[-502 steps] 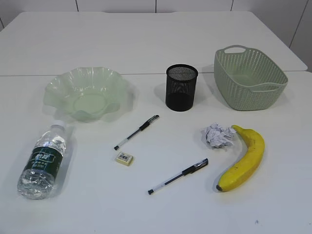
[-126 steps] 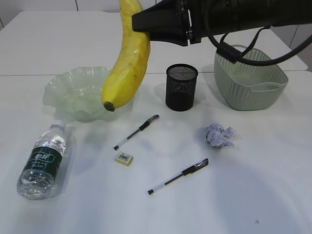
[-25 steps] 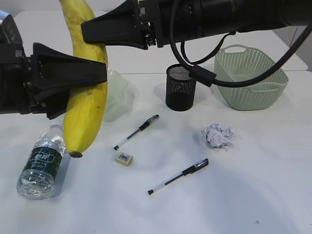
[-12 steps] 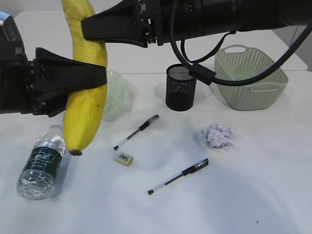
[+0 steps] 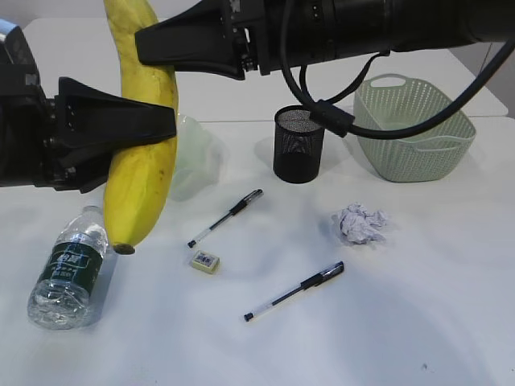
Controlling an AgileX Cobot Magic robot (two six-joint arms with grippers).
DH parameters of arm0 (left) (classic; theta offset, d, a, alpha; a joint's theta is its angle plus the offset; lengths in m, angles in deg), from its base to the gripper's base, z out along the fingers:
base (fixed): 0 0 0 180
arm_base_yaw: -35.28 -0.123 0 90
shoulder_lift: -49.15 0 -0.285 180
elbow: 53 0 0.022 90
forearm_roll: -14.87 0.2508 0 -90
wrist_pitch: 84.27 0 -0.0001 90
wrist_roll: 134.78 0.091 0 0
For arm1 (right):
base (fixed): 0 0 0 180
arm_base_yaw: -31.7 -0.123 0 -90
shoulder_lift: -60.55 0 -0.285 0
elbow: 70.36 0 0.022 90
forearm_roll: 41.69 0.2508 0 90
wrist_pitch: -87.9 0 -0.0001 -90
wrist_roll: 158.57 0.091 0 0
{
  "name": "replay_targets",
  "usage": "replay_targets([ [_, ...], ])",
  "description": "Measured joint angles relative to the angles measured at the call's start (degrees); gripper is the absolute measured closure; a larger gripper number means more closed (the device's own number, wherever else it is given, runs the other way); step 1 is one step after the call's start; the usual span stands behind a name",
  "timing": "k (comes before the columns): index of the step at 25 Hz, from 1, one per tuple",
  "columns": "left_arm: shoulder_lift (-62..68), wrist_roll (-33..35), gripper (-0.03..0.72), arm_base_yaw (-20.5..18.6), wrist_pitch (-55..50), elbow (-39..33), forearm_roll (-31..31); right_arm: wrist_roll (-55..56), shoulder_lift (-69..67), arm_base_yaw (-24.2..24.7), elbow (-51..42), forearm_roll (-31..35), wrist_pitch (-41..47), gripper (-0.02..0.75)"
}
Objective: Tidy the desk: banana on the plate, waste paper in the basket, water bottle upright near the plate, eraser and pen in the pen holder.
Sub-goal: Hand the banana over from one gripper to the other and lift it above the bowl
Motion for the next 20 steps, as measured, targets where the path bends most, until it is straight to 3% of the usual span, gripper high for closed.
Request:
replay_targets([
  [20, 0.0, -0.1, 0.398, 0.0, 0.0, 0.0, -0.8, 0.2, 0.0, 0.0, -0.2, 1.4, -0.3, 0.503],
])
